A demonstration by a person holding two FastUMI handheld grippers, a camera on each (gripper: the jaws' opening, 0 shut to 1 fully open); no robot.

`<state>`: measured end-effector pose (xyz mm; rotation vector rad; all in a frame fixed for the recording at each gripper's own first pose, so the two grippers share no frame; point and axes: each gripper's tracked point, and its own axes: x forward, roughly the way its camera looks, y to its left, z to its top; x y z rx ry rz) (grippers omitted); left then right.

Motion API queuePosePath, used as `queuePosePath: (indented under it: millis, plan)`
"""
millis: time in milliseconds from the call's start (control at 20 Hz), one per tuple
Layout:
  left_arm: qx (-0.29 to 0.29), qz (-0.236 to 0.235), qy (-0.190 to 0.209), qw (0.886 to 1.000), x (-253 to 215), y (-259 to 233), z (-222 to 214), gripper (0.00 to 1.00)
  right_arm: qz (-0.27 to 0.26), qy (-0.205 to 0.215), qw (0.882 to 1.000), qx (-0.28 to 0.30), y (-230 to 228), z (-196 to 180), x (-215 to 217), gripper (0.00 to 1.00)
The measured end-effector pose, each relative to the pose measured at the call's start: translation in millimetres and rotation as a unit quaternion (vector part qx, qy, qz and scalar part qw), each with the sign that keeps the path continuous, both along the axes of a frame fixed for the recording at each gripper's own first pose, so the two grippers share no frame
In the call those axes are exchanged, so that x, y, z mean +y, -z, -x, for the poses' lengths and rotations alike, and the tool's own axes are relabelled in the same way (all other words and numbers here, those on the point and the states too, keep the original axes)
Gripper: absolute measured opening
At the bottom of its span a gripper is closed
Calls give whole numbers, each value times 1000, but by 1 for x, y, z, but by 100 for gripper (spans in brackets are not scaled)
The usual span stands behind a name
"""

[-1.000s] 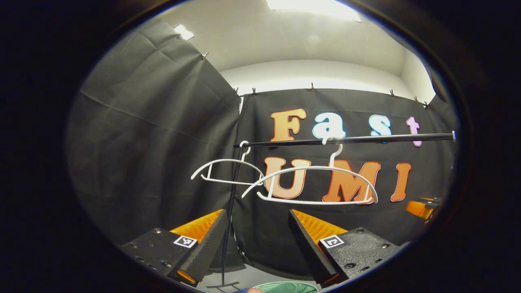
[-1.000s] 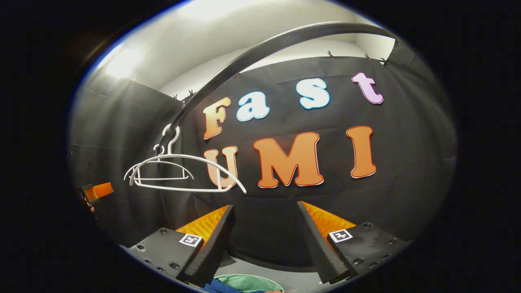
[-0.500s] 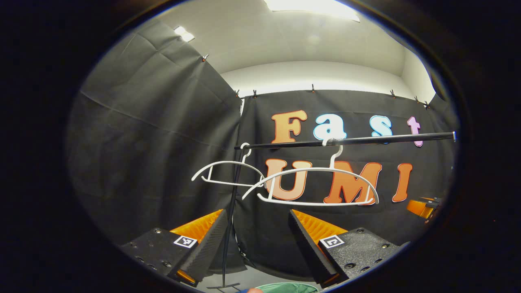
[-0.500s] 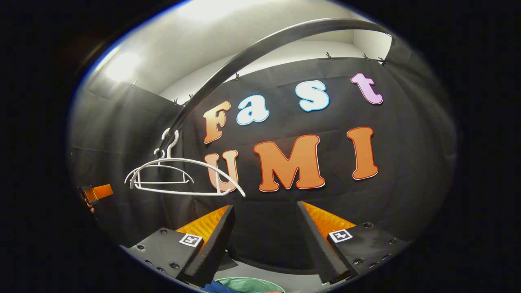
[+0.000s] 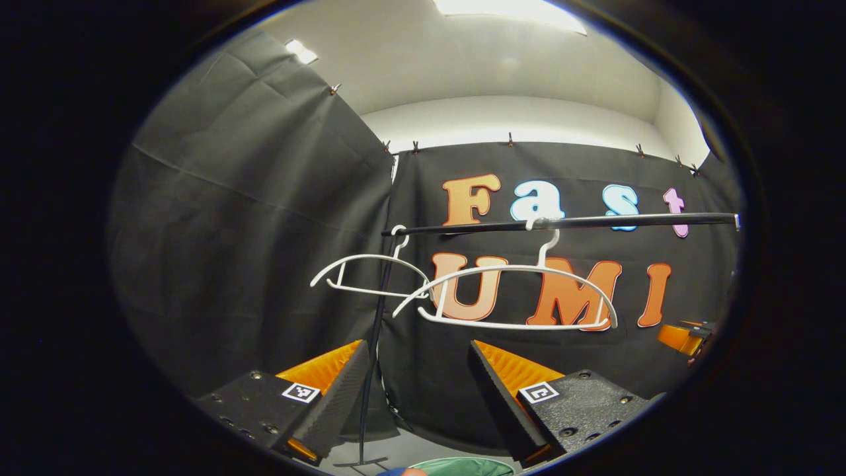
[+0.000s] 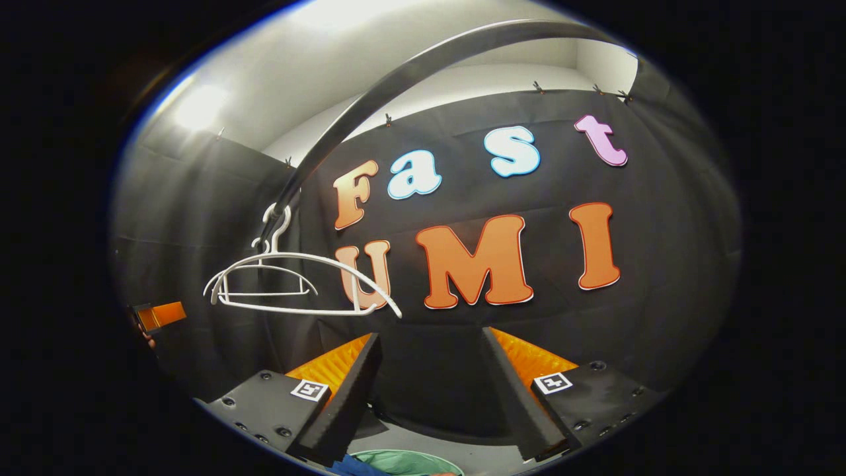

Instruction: Grasp the clothes on the hanger with both hands and then place them into the laundry hamper below.

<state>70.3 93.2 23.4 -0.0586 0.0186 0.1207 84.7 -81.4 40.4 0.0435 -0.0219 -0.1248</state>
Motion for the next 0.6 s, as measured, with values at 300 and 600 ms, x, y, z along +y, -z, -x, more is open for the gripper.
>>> queuePosePath:
  millis: [300,600]
  plan:
    - [-3,2,3,1000,-2,0,-4,91,10,3,1000,0,4,-4,1,98]
    - [-2,0,4,1000,-2,3,-6,91,17,2,1000,2,5,-7,3,98]
